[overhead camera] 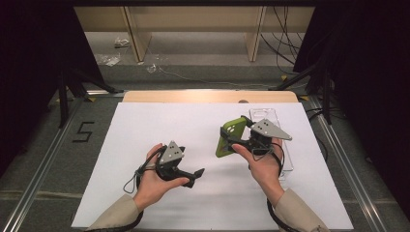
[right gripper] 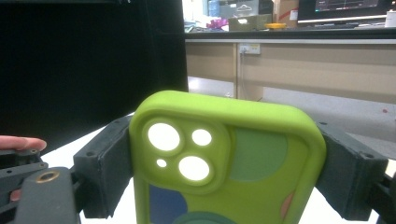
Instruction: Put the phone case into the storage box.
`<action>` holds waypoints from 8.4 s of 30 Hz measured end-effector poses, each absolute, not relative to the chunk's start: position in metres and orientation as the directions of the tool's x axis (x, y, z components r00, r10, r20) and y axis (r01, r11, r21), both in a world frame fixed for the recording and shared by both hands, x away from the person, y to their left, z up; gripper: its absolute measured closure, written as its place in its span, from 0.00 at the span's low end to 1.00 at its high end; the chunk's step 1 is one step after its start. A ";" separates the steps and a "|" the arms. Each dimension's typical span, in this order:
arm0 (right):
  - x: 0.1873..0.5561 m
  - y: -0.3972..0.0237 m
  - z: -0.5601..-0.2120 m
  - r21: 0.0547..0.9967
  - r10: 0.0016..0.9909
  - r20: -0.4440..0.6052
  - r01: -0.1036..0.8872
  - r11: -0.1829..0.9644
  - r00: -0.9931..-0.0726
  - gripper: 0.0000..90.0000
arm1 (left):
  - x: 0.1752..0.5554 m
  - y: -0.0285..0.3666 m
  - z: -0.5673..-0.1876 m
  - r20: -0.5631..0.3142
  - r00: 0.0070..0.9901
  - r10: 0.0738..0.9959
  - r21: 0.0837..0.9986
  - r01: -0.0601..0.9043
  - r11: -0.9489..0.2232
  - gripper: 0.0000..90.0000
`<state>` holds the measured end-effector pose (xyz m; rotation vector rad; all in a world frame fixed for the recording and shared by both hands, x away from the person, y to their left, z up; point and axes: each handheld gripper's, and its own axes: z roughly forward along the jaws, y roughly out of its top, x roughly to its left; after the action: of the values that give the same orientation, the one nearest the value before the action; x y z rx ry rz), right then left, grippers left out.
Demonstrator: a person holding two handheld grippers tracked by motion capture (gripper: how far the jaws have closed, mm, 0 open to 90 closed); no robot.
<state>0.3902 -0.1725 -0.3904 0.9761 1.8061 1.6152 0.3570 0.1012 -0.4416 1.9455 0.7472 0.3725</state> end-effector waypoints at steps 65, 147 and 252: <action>0.398 -0.217 -0.368 0.990 0.863 0.093 0.139 -0.027 -0.497 0.19 | 0.347 0.145 -0.453 -0.051 0.742 0.669 0.886 0.343 -0.313 0.00; 0.404 -0.258 -0.358 0.991 0.915 0.112 0.117 -0.071 -0.387 0.19 | 0.349 0.147 -0.451 -0.056 0.736 0.675 0.889 0.344 -0.302 0.00; 0.440 -0.277 -0.369 0.987 0.954 0.033 0.159 0.016 -0.297 0.19 | 0.351 0.148 -0.452 -0.075 0.734 0.675 0.890 0.354 -0.286 0.00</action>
<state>0.4403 -0.2768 -0.3692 1.1759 1.5511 1.3573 0.3509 0.1483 -0.4525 1.9004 0.7924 0.3879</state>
